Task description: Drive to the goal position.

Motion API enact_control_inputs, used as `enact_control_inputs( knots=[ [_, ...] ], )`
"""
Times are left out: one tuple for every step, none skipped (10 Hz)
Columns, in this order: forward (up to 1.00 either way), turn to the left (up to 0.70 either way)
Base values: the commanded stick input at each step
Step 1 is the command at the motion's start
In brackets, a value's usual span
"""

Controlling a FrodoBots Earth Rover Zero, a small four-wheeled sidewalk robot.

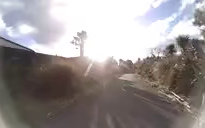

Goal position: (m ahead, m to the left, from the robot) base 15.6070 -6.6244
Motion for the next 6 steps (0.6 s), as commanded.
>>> enact_control_inputs(
  knots=[
    [0.37, 0.02],
    [0.44, 0.03],
    [0.5, 0.03],
    [0.5, 0.03],
    [0.5, 0.03],
    [0.5, 0.03]
  ],
)
